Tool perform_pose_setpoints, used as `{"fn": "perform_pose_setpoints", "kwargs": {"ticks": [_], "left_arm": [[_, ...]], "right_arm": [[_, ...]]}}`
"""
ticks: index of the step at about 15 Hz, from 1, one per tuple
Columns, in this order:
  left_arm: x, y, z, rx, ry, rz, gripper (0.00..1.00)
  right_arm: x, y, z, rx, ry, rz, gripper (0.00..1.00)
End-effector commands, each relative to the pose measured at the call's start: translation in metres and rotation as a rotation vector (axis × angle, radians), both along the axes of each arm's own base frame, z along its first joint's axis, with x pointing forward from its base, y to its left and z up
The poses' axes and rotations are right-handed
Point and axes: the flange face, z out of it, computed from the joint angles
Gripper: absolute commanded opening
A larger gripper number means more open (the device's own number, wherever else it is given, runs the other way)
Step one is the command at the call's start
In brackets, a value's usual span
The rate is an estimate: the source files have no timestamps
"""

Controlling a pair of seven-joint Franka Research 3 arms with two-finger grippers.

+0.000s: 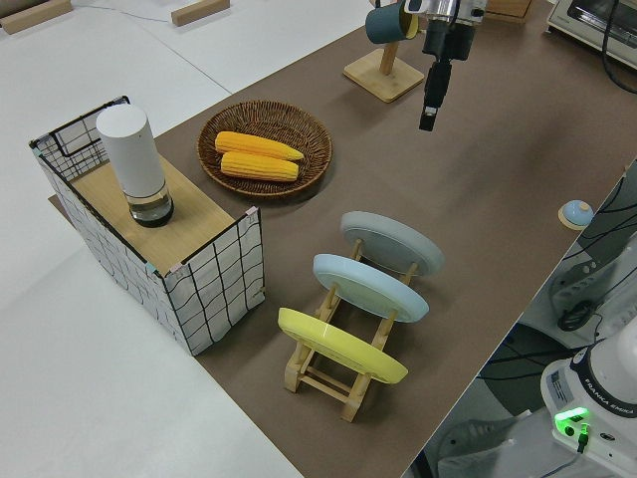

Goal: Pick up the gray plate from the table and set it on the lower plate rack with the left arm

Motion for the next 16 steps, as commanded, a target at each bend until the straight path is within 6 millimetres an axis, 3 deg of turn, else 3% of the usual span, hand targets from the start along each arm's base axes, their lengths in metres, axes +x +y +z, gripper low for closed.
{"fn": "perform_pose_setpoints", "kwargs": {"ticks": [1,7,13,16], "left_arm": [[0.002,0.001,0.049,-0.130,-0.008,-0.175,0.99],[0.001,0.010,0.096,-0.365,-0.095,-0.243,1.00],[-0.001,0.032,0.130,-0.477,-0.136,-0.290,1.00],[-0.002,0.037,0.135,-0.478,-0.136,-0.306,1.00]], "right_arm": [[-0.003,-0.004,0.004,0.002,0.005,-0.005,0.990],[-0.003,-0.004,0.004,0.002,0.005,-0.005,0.987],[-0.003,-0.004,0.004,0.002,0.005,-0.005,0.990],[-0.003,-0.004,0.004,0.002,0.005,-0.005,0.987]]}}
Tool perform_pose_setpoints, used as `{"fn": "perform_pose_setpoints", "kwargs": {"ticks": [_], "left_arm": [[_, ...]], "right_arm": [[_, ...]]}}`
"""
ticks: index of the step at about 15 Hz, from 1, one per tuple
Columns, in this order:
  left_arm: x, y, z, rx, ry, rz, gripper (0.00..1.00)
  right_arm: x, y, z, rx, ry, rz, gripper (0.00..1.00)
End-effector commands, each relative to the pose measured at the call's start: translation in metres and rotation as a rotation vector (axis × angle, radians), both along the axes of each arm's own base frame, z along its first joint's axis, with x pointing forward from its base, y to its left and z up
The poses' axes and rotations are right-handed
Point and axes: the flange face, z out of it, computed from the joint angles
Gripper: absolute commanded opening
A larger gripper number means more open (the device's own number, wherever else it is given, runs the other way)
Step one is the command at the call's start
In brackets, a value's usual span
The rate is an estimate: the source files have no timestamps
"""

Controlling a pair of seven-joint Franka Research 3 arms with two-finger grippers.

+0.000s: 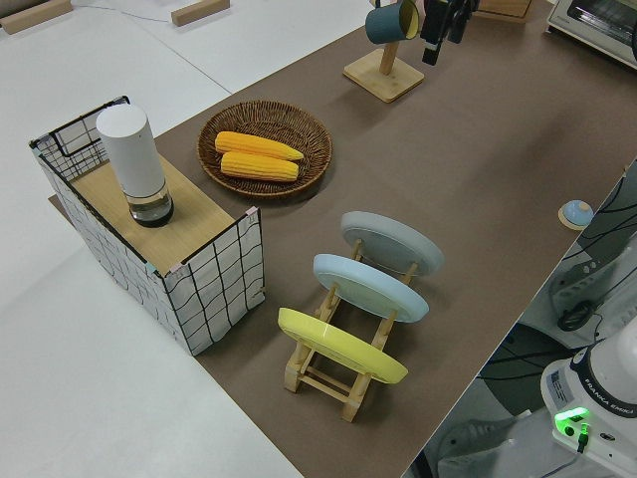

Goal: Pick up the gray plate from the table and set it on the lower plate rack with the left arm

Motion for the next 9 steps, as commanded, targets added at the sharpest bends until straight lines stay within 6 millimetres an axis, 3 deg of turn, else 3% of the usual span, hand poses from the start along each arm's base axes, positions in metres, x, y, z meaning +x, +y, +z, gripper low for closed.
{"fn": "perform_pose_setpoints", "kwargs": {"ticks": [1,9], "left_arm": [[-0.0018,0.0048,0.0097,-0.021,-0.007,-0.033,1.00],[-0.0016,0.0061,0.0172,-0.018,-0.020,-0.030,1.00]], "right_arm": [[-0.0028,-0.0030,0.0040,0.002,0.005,-0.003,0.990],[-0.0027,-0.0038,0.0040,0.002,0.005,-0.005,0.990]]}}
